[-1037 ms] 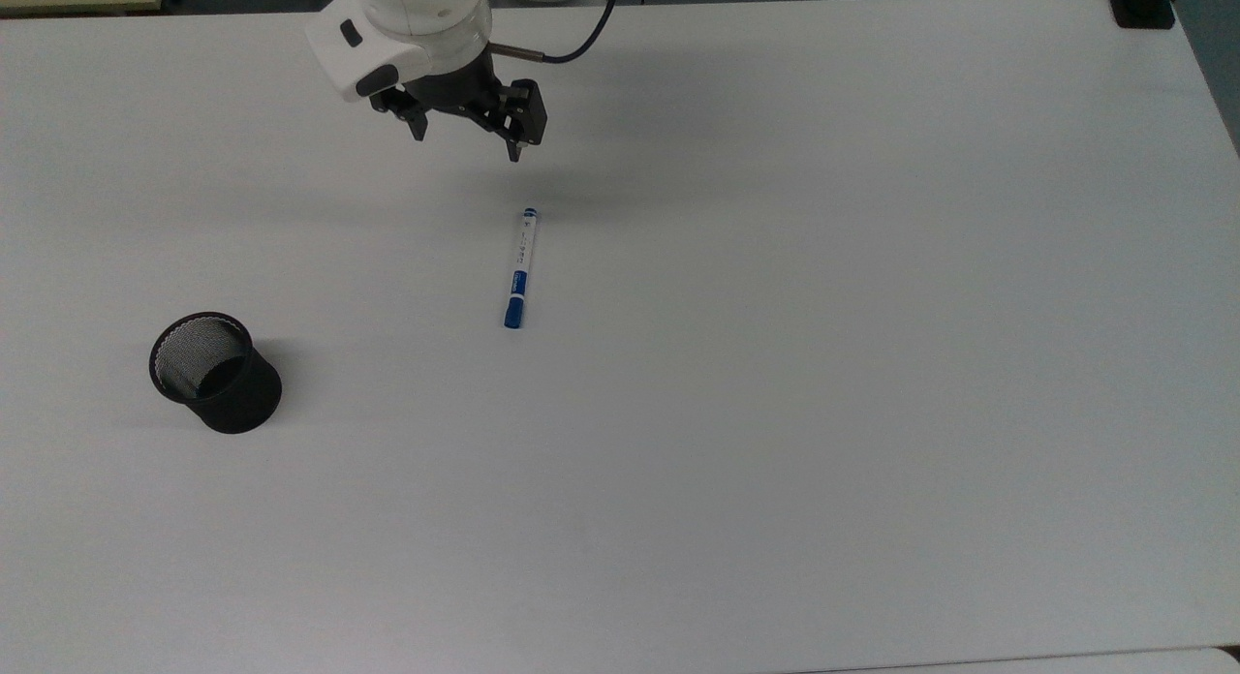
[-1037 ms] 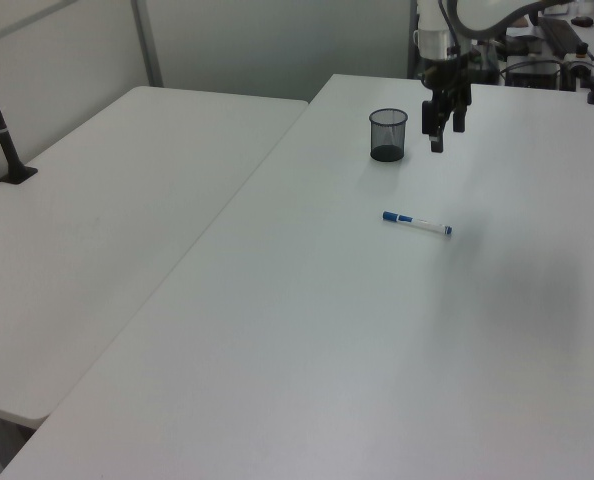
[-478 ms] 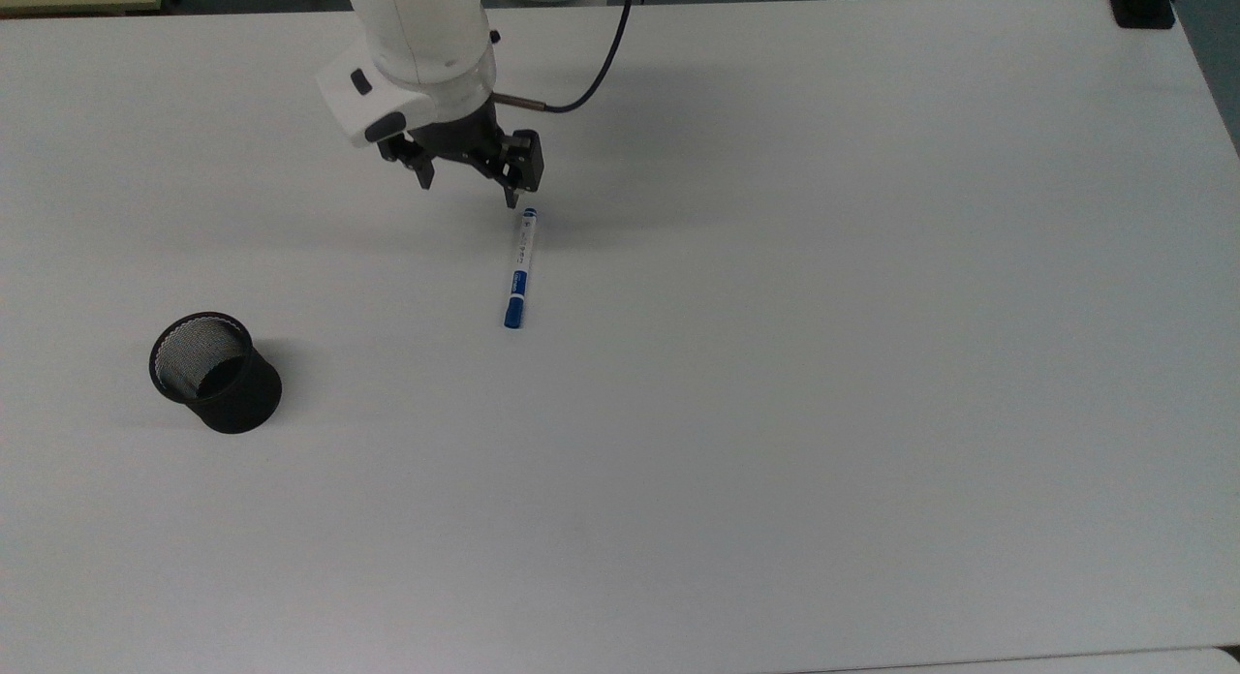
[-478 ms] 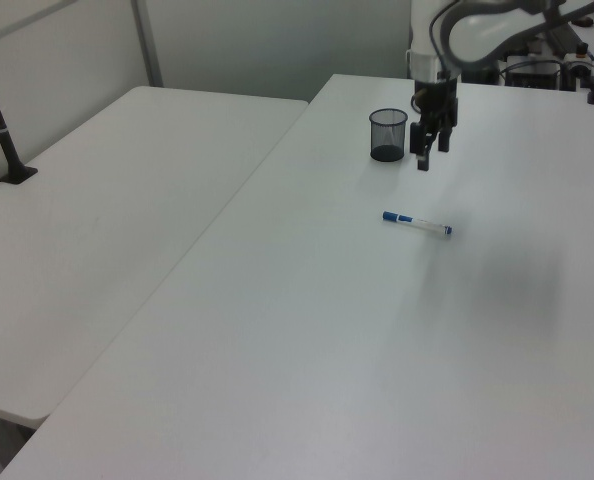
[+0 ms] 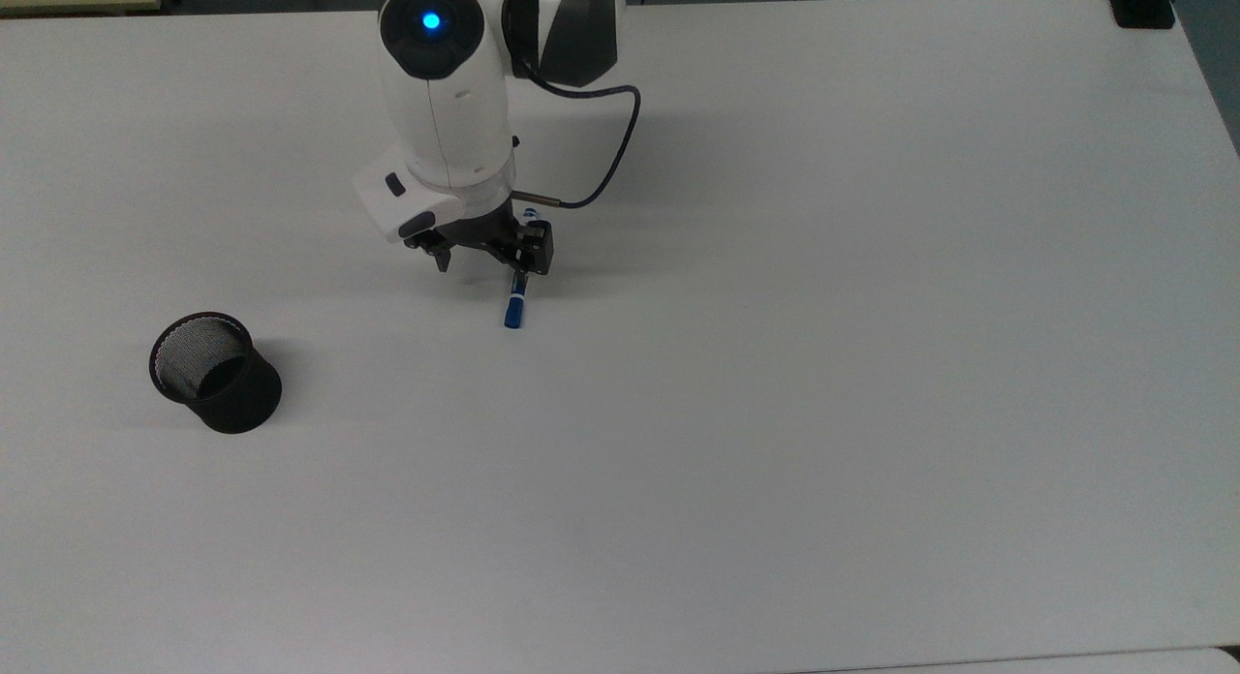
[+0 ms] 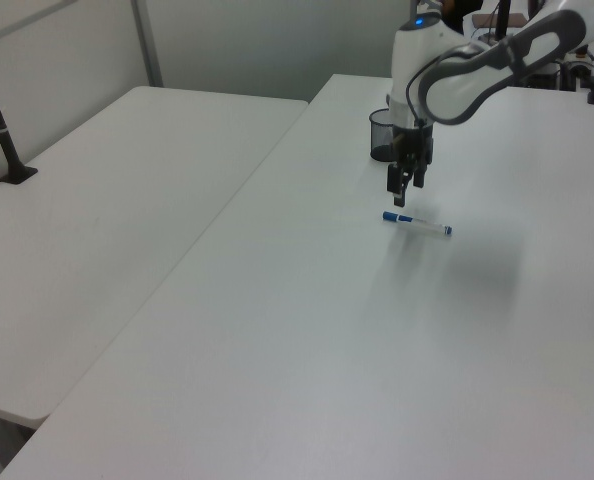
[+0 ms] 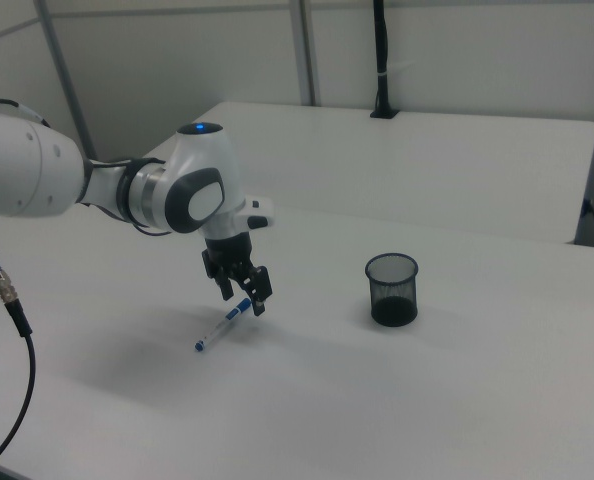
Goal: Insert the marker
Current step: 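Close the gripper on the marker's capped end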
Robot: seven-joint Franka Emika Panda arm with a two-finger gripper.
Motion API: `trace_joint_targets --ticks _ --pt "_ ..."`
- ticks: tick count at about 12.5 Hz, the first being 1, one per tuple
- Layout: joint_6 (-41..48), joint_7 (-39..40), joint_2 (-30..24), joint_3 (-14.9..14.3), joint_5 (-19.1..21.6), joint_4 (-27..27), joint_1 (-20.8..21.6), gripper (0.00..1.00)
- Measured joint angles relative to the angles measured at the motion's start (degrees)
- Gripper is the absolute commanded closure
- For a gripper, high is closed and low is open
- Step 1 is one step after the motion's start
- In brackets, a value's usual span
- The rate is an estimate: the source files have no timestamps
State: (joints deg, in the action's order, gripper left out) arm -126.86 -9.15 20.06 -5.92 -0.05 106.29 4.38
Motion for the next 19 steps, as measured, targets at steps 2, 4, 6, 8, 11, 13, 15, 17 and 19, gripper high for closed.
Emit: trace_joint_targets --ticks 2,4,6,8,11,13,15,17,19 --pt "-1.58 -0.44 1.88 0.03 0.00 -0.48 0.67 0.15" --pt "-2.58 -2.06 3.61 0.04 0.00 -1.49 1.60 0.19" --pt "-2.73 -3.04 5.06 0.04 0.00 -3.41 2.05 0.32" --pt "-2.73 -4.06 5.32 0.03 0.00 -4.45 2.02 0.41" --pt "-2.73 -4.72 5.58 0.03 0.00 -4.52 2.11 0.45" --pt "-2.73 -4.73 5.76 0.03 0.00 -4.52 2.20 0.45" --pt "-2.73 -4.73 5.90 0.03 0.00 -4.56 2.29 0.51" --pt "-2.73 -4.73 6.12 0.03 0.00 -4.56 2.48 0.61" --pt "-2.74 -4.73 6.34 0.03 0.00 -4.70 2.58 0.75"
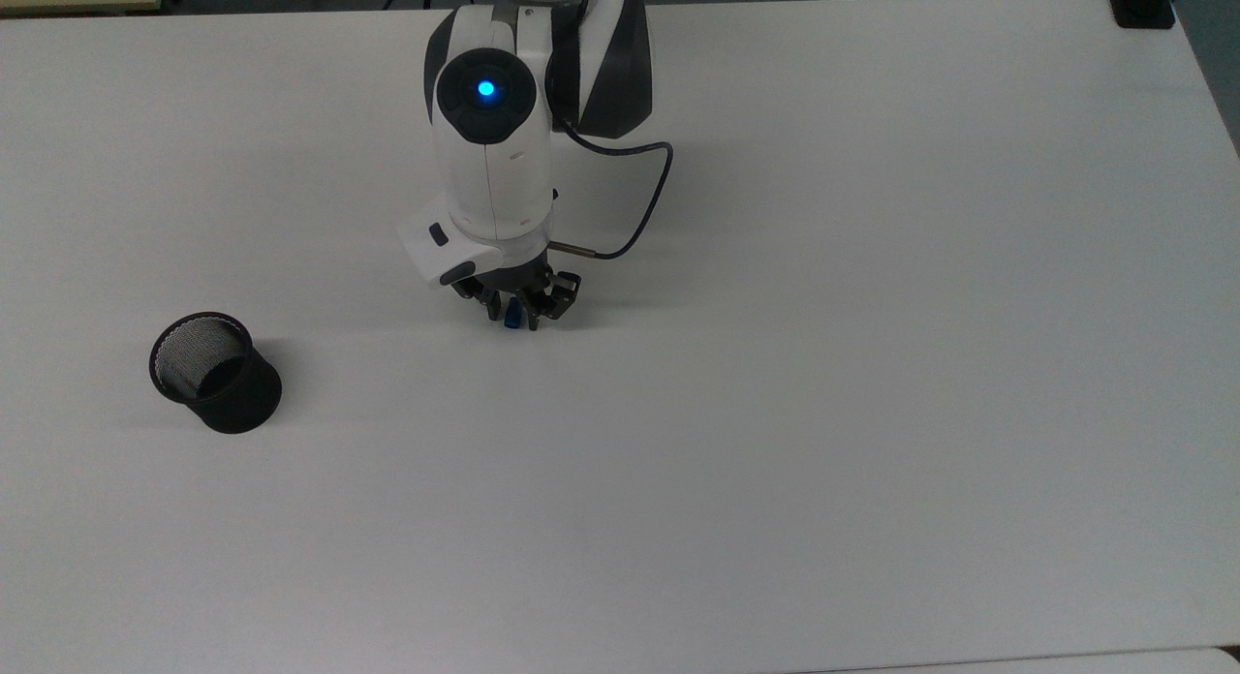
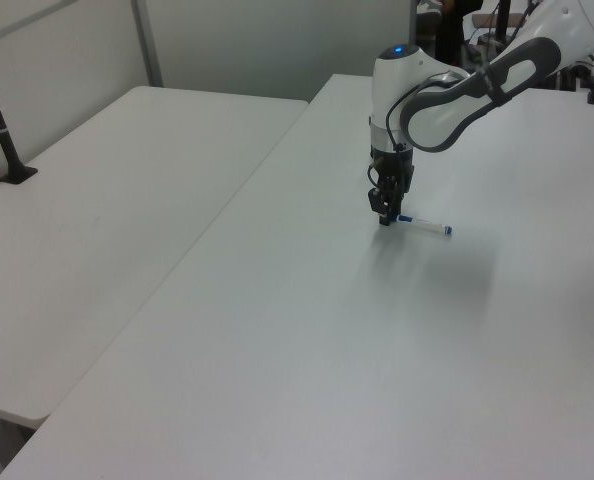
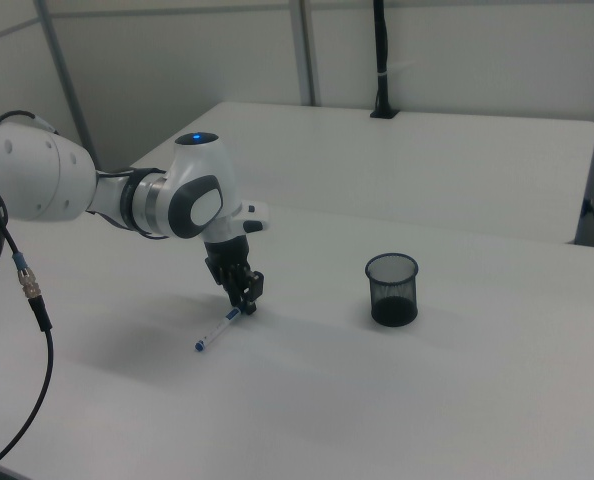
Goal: Insert the marker
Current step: 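Close the gripper on the marker's capped end, then lift the marker and carry it toward the black mesh cup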
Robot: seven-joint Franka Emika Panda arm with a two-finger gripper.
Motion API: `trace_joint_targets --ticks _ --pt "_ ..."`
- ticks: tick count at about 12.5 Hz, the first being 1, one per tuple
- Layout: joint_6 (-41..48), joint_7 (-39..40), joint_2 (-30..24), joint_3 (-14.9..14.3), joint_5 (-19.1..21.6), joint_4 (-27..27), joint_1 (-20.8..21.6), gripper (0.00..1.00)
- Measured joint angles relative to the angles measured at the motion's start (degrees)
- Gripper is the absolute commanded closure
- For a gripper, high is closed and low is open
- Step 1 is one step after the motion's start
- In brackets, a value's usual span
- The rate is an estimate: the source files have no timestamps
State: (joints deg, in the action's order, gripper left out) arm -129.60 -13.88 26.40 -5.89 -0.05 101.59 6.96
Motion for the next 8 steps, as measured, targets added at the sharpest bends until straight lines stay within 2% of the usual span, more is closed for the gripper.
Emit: trace_joint_targets --ticks 3,4,8 --pt "0.00 0.00 0.03 0.00 0.00 -0.12 0.01 0.91" --pt "0.00 0.00 0.03 0.00 0.00 -0.14 0.02 0.93" --pt "0.00 0.00 0.04 -0.02 0.00 -0.27 0.01 0.95"
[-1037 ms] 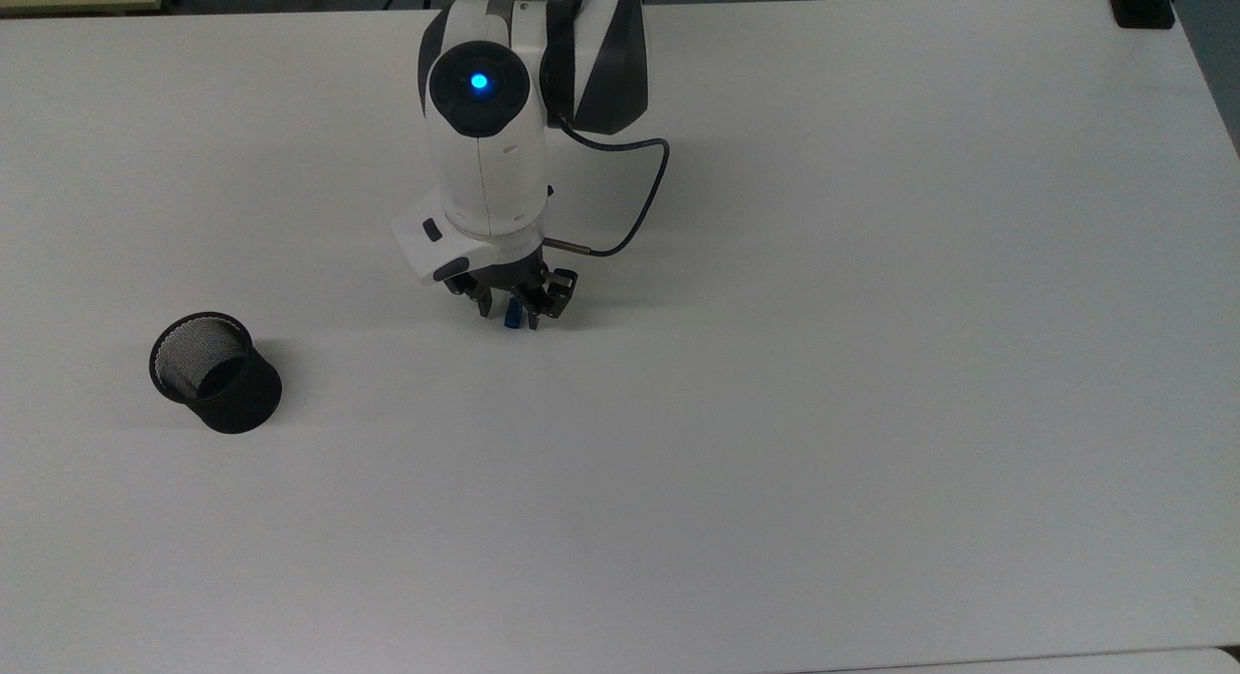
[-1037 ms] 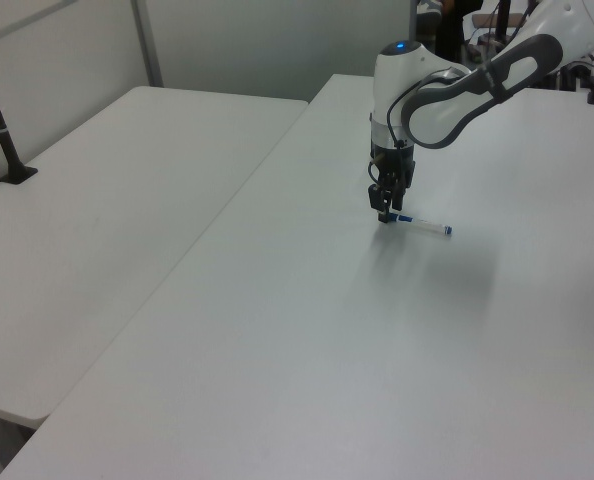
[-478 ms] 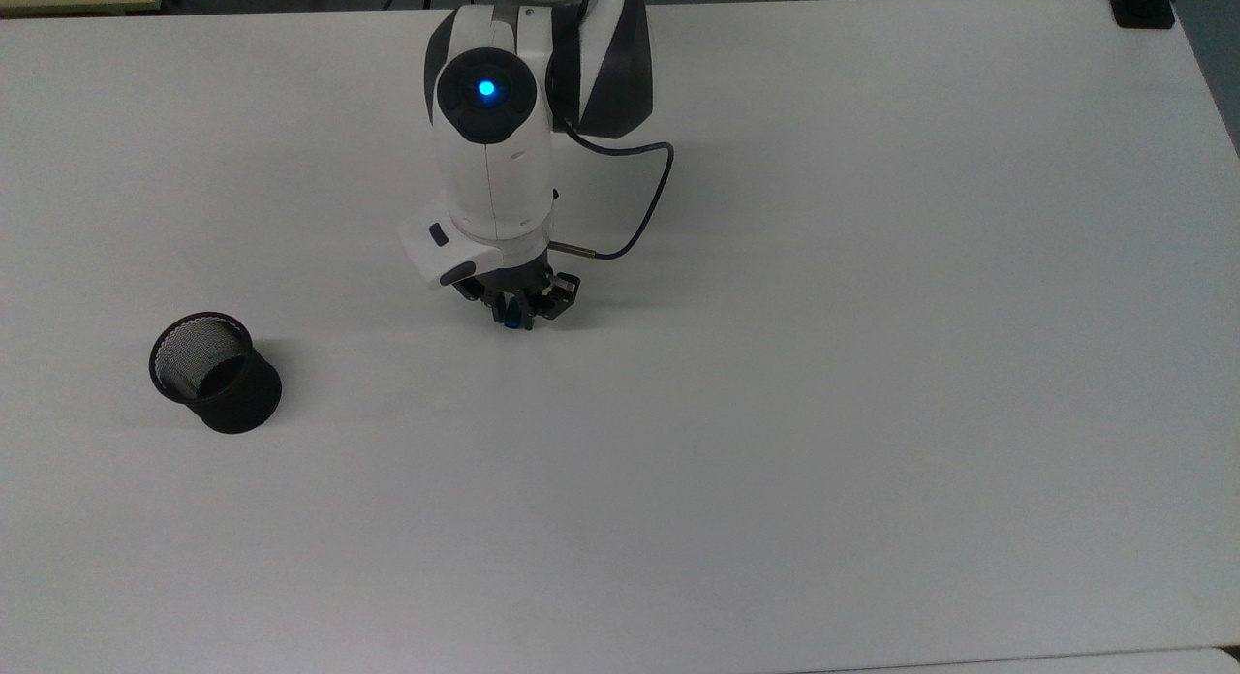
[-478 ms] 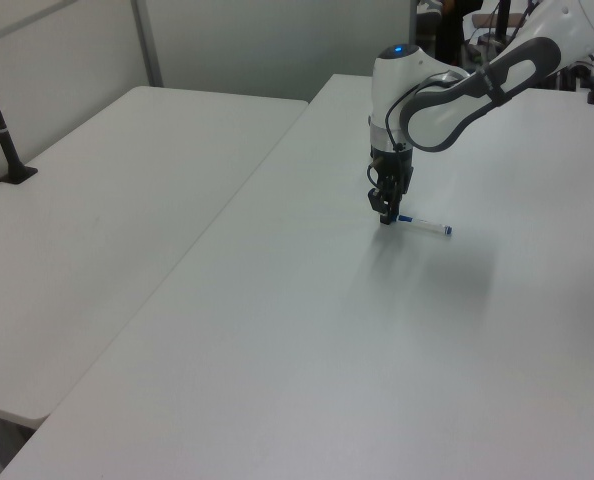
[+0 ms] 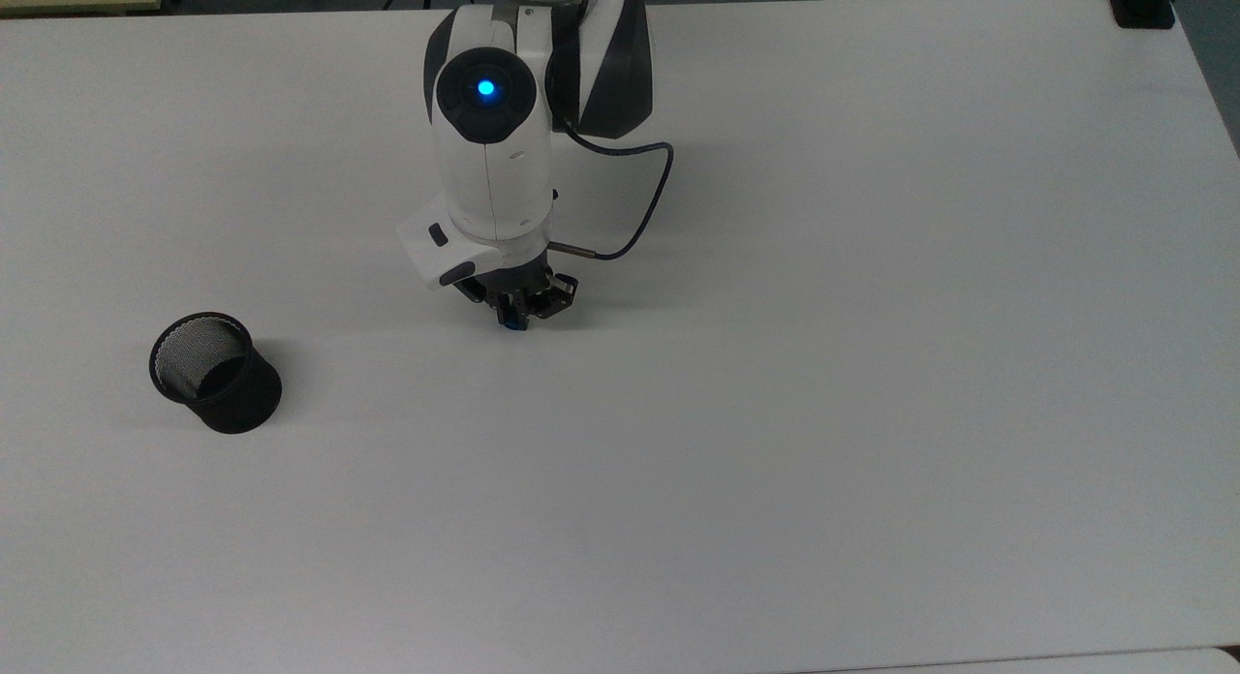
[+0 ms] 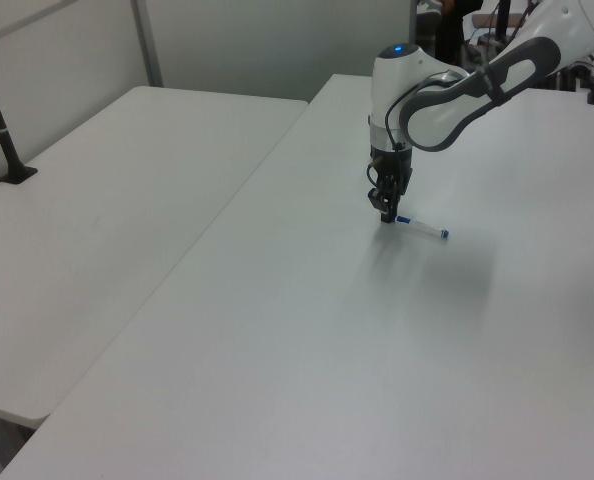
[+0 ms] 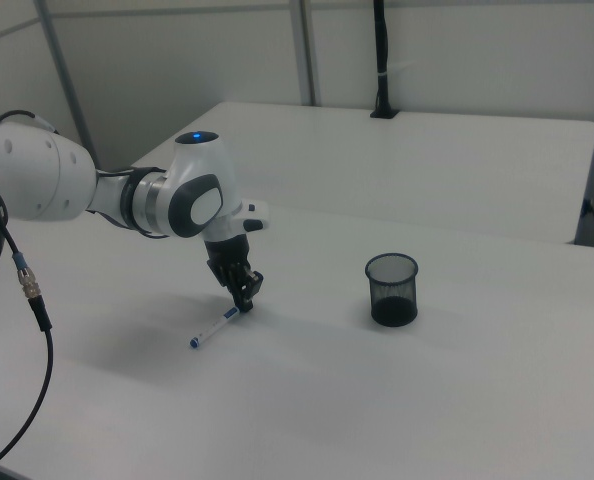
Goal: Insert the marker
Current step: 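Lift the marker and carry it toward the black mesh cup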
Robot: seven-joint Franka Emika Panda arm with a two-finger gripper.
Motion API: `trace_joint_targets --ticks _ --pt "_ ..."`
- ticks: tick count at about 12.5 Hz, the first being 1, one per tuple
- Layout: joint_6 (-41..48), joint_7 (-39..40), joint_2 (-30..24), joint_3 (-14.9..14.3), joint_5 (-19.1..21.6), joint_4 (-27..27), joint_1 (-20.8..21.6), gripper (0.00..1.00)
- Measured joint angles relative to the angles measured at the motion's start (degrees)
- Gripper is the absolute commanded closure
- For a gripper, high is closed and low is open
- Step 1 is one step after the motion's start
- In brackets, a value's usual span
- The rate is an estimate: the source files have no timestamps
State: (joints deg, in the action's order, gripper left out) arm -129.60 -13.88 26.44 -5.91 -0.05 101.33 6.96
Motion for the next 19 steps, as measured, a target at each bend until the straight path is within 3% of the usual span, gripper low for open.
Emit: trace_joint_targets --ticks 6,12,16,19 --pt "0.67 0.07 -0.25 -0.15 0.00 -1.14 -0.16 0.95" --pt "10.38 0.20 -2.81 -0.50 0.33 -9.01 -2.72 0.95" --pt "9.67 0.33 -6.54 -0.66 1.48 -10.82 -6.05 0.95" --pt "2.19 0.57 -8.88 -0.79 1.47 -10.87 -9.24 0.95"
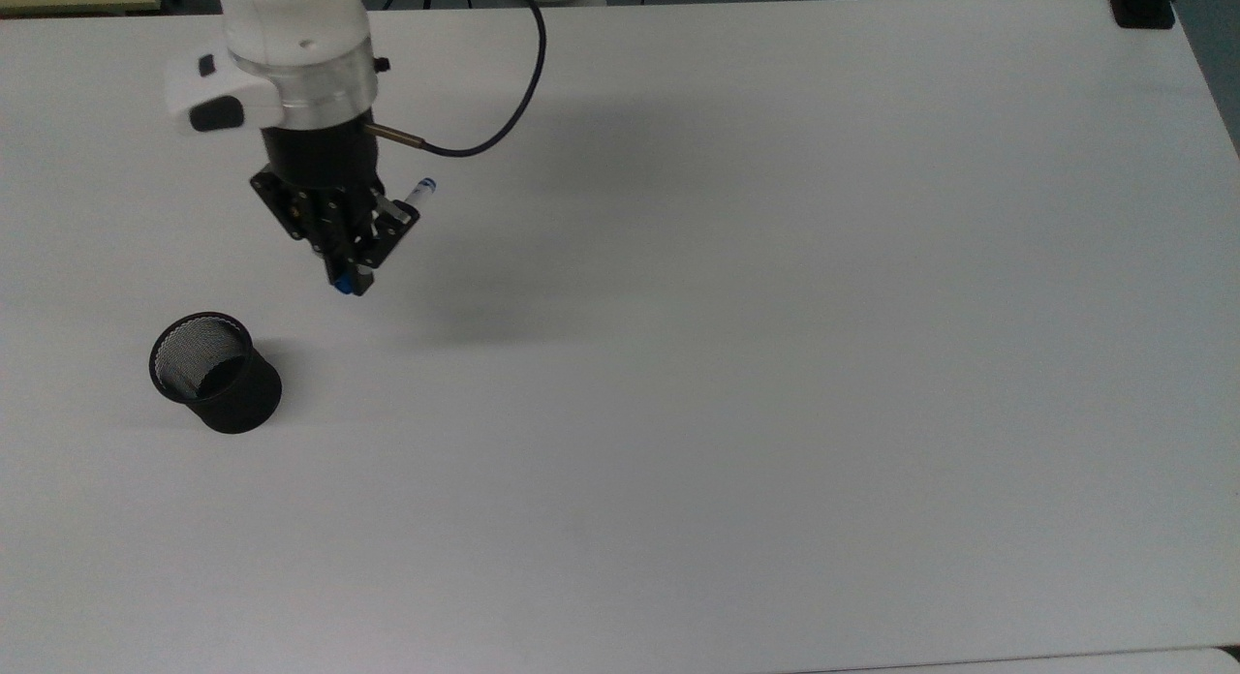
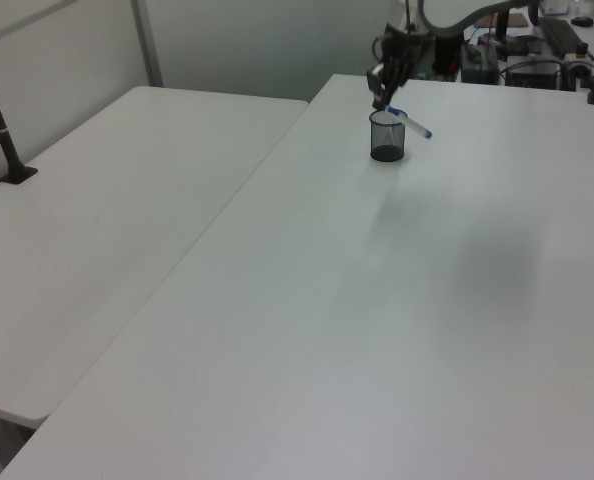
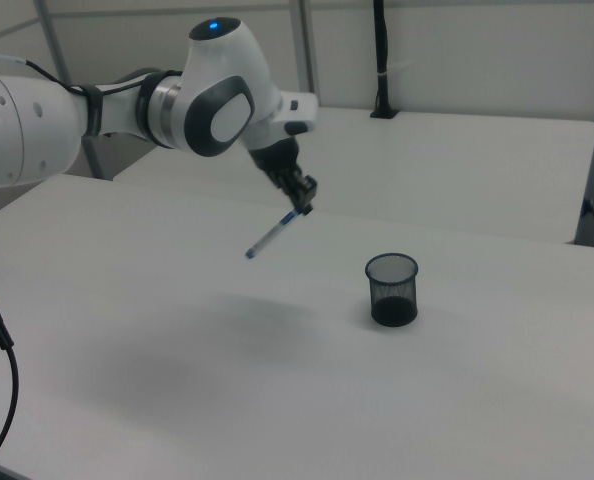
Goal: Insert the marker
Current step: 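Lift the marker and carry it toward the black mesh cup, then lower the marker into the cup and open the gripper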
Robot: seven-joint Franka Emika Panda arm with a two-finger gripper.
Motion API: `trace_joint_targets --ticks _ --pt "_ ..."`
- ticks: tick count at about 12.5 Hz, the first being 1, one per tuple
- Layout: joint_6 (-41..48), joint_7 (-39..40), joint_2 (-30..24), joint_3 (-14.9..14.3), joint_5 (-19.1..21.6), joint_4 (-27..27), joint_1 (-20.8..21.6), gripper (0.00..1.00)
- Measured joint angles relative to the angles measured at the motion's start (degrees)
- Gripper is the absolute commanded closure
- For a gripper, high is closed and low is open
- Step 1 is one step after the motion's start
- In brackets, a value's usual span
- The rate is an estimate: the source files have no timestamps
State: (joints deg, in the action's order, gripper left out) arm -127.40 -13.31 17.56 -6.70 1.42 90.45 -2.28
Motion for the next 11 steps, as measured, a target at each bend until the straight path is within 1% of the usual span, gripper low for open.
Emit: trace_joint_targets --ticks 6,7,10,11 --pt "-26.35 0.66 0.28 -0.24 -1.73 0.80 -7.09 0.94" --pt "-29.56 0.68 0.57 -0.27 -1.76 1.10 -7.97 0.93" --pt "-41.87 0.67 2.53 -0.56 -1.76 2.60 -10.34 0.93" --pt "-44.61 0.67 3.47 -1.06 -1.76 3.23 -10.67 0.93"
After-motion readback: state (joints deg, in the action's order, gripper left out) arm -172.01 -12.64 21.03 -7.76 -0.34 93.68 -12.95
